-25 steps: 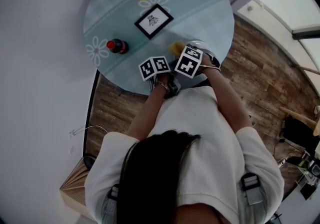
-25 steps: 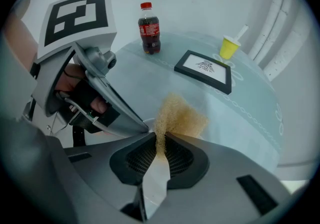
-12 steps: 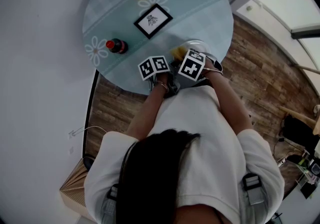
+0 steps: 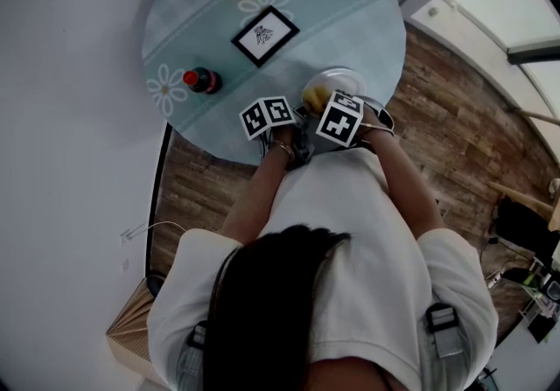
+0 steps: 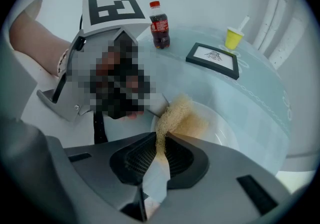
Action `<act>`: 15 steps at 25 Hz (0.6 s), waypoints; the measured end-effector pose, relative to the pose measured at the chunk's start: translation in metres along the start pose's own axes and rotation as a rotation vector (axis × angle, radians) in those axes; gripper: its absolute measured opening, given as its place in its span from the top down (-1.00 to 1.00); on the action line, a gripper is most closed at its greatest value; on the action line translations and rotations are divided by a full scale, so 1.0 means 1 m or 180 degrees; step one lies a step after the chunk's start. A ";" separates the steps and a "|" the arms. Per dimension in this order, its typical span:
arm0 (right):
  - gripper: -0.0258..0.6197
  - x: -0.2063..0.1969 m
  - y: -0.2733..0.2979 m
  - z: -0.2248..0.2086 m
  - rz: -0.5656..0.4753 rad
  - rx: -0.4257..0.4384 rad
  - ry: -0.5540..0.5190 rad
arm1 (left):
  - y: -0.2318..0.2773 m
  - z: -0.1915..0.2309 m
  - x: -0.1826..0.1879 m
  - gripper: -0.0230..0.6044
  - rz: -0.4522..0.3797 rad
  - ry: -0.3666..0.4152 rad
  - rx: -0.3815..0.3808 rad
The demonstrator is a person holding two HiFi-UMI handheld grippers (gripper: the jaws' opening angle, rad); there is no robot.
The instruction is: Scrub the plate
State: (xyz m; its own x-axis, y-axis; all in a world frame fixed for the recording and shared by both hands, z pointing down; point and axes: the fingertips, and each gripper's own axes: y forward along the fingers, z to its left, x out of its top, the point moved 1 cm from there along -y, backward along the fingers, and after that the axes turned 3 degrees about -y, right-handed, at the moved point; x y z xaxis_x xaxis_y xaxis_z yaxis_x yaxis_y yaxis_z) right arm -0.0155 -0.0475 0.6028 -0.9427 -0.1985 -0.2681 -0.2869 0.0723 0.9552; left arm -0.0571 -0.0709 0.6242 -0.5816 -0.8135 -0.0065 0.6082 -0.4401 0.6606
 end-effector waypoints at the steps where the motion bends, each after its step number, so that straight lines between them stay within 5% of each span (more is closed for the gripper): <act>1: 0.73 -0.001 0.000 0.001 -0.0031 -0.0004 0.0010 | 0.000 0.000 0.000 0.78 -0.0002 -0.0009 -0.0008; 15: 0.72 -0.041 -0.012 -0.020 -0.0172 -0.0342 0.0671 | 0.001 0.000 0.000 0.78 -0.0013 -0.0017 -0.0018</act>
State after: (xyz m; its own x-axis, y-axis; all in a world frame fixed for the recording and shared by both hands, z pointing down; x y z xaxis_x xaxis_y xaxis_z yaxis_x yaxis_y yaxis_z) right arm 0.0300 -0.0594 0.6052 -0.8669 -0.3996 -0.2981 -0.3057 -0.0462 0.9510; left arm -0.0568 -0.0711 0.6247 -0.5870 -0.8096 -0.0052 0.6088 -0.4456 0.6564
